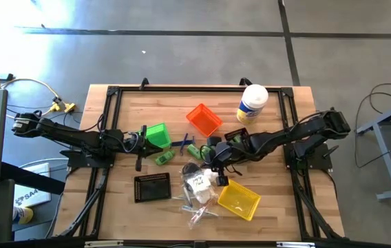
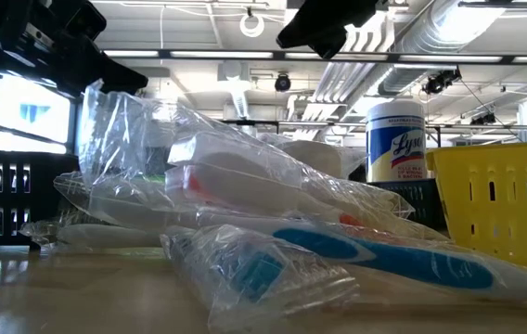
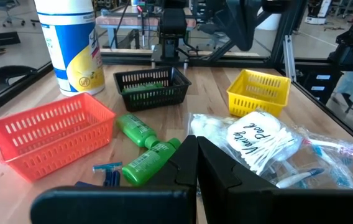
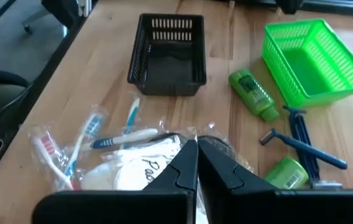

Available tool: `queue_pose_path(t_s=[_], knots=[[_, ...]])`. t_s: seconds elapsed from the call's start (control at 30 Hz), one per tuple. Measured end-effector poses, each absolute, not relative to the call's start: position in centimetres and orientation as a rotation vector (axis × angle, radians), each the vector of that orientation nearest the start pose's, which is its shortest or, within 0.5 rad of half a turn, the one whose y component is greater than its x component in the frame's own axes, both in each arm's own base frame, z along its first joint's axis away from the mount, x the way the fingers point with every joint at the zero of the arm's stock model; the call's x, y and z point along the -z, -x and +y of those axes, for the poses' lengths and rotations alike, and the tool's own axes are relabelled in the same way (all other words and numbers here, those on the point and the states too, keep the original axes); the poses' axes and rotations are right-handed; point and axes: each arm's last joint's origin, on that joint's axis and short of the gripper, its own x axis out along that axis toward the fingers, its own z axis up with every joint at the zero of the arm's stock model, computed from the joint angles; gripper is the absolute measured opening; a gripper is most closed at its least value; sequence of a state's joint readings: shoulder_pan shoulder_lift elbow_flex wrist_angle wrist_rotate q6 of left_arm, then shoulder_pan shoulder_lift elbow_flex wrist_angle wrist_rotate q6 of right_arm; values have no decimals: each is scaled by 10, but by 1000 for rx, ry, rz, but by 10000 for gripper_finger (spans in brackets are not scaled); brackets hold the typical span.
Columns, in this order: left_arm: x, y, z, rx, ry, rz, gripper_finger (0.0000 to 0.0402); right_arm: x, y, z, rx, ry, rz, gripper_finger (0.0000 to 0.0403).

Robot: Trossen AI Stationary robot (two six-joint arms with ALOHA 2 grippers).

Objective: Pick & Place Travel size toiletries
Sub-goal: Put the white cotton pack into the orange bin

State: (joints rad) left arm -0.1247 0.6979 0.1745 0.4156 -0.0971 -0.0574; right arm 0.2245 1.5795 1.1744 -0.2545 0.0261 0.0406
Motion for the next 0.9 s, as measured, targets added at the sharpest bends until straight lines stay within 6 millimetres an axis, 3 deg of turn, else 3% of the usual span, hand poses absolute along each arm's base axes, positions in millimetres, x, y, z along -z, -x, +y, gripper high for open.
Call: queue_pose_path(t_s=[0.17, 0.47, 0.63, 0.9], knots=[[-192, -155, -17, 25, 45, 108, 0, -265, -338, 76, -175, 42, 676, 46], [-192, -155, -17, 25, 45, 108, 0, -265, -337, 79, -175, 23, 680, 212], [-192, -155, -17, 25, 45, 108, 0, -265, -337, 81, -156, -42, 686, 285], [-192, -155, -17, 25, 45, 108, 0, -267, -338, 81, -164, -66, 670, 324]])
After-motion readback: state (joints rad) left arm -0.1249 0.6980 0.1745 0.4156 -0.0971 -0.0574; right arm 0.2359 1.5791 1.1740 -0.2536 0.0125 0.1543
